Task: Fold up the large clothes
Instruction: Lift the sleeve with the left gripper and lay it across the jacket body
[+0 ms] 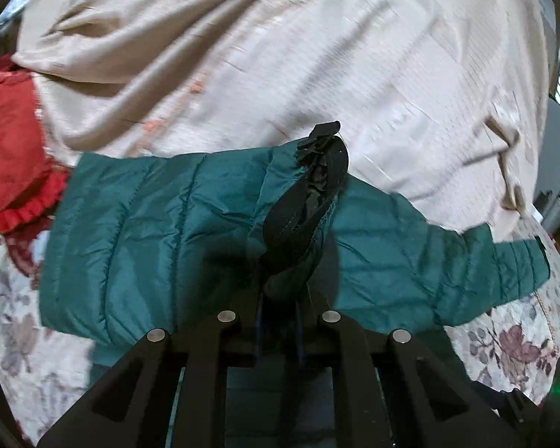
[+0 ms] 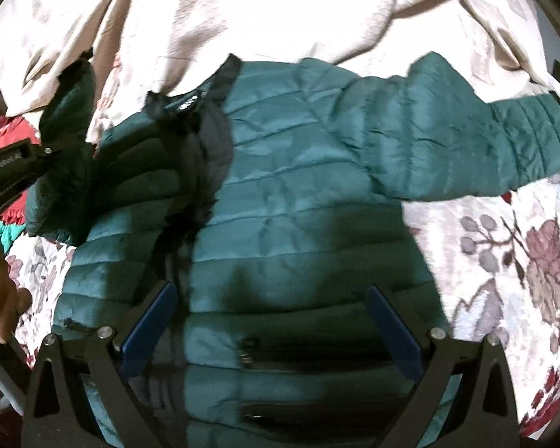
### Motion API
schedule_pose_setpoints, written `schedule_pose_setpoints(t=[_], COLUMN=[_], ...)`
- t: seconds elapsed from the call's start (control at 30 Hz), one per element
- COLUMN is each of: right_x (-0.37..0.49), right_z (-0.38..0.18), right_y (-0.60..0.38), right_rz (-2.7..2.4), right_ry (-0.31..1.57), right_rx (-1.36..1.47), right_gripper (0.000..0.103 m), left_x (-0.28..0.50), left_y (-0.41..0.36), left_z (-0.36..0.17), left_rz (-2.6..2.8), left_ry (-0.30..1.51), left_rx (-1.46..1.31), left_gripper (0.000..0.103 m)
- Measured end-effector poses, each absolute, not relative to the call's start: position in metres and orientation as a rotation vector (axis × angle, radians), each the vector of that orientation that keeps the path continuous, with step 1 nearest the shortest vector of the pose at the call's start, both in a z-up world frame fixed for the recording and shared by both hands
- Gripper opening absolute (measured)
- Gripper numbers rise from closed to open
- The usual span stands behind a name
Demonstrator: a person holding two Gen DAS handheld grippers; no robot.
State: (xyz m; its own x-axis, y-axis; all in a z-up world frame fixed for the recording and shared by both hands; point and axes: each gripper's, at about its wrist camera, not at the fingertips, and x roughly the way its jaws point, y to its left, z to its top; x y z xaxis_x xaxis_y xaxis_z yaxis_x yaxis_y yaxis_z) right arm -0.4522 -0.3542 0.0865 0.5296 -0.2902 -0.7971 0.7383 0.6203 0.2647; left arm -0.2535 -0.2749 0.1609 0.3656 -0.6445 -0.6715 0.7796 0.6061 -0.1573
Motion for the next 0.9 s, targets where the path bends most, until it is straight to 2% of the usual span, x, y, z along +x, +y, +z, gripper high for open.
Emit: schedule_pose_setpoints(t=[0.3, 0.63, 0.73, 0.9], right_x=[-0.481, -0.49, -0.495, -0.494], right_z=[0.073, 0.066, 0.068, 0.073], right_y=[-0.381, -0.389, -0.39, -0.395], right_rz=[-0.736, -0.739, -0.746, -0.741], right_ry=[0.798, 0.804, 0.794, 0.77], right_rx=[0.678, 0.709, 0.724, 0.745], right_gripper=[0.103, 0.103, 0.103, 0.103], left_x=[-0.272, -0.28, -0.277, -0.266], left_y=[-0.323, -0.341, -0.337, -0.307], left_z=[0.123, 0.092, 0.097, 0.126], left_rz=[-0.942, -1.024, -1.078, -1.092], left_ry=[0.819, 0.871, 0.882, 0.837], left_rx=[0.255, 0.239, 0.232, 0.194], left_gripper=[0.0, 0.001, 0.01, 0.034])
